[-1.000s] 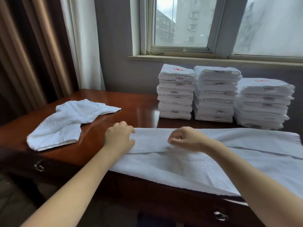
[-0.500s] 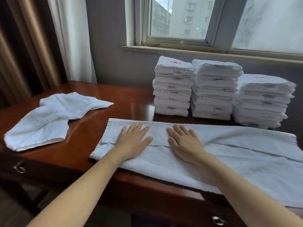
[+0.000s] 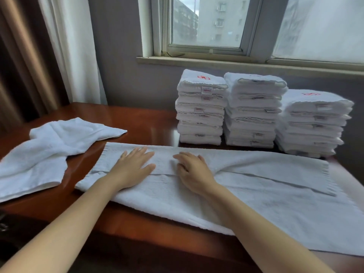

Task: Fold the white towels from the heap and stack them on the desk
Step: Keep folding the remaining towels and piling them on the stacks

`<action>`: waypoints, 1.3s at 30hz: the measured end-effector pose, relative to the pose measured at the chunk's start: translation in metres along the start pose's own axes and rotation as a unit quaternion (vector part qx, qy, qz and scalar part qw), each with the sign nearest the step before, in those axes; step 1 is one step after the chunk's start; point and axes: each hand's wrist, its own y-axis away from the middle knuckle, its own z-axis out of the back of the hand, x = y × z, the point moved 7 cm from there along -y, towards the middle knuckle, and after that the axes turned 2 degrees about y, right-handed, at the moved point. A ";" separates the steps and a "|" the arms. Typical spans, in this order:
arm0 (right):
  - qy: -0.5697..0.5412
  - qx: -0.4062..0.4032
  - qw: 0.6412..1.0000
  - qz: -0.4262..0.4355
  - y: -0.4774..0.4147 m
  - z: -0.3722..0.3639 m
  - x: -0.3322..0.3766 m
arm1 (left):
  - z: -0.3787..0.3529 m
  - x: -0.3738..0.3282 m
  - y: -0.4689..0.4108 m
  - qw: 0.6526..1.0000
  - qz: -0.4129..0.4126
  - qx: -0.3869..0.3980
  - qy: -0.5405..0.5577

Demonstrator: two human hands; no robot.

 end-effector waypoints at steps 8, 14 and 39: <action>0.013 -0.101 0.993 -0.051 0.057 0.095 -0.074 | 0.016 -0.131 0.020 0.969 -0.174 -0.077 0.156; 0.134 -0.022 0.983 -0.125 0.081 0.107 -0.133 | -0.006 -0.185 0.017 0.965 -0.207 -0.040 0.158; 0.229 -0.064 0.959 -0.156 0.139 0.169 -0.184 | 0.000 -0.235 0.007 0.968 -0.191 -0.130 0.099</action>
